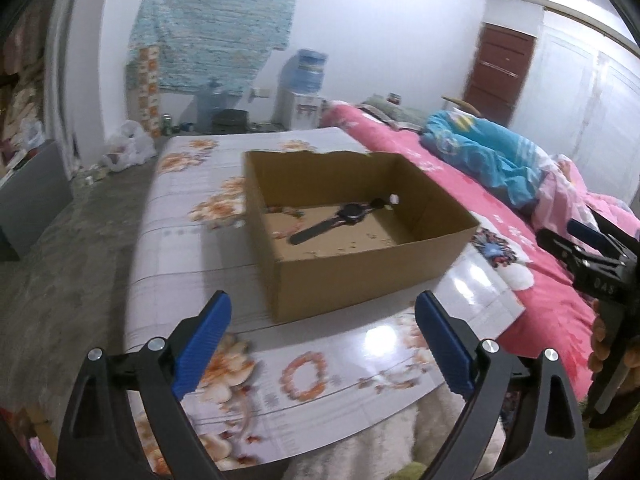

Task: Organize jewelry
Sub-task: 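Withdraw both open grippers up and away from the box, then lower the open left gripper around the pink bead bracelet on the sheet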

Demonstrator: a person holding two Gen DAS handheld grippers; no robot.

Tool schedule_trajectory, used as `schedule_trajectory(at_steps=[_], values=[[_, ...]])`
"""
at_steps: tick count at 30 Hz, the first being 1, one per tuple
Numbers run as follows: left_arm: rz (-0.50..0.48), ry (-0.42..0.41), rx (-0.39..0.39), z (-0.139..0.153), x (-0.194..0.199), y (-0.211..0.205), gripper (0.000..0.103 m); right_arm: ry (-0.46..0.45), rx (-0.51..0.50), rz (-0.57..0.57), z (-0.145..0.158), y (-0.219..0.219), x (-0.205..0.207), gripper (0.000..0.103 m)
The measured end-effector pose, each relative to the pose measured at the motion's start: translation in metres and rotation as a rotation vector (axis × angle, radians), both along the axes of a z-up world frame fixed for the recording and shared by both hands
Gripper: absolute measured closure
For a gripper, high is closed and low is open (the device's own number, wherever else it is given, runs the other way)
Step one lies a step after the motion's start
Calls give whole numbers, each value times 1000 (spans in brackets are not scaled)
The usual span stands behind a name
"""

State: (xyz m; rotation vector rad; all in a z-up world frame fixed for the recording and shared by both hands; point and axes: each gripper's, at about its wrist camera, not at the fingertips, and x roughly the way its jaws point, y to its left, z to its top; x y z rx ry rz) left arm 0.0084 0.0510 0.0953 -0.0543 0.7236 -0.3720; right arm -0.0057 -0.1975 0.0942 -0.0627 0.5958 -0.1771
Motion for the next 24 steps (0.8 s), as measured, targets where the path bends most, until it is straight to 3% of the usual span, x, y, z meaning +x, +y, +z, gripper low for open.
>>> schedule_trajectory(at_steps=[4,7,16,19,24], values=[[48,-5,50,-16,-11,18,12,38,63,57,-25,-4,0,8],[29,17,83,-32,-17,18,12,94,131,93,-47,-8,7,8],[-180,125,111,-89,-5,-40,13,249,372,161,-94,-14,26,8],[-211,179,95,-104,8,-47,26,313,469,187,-107,-17,31,8],[-207,299,70,-128,27,-49,49,335,507,185,-116,-22,35,8]])
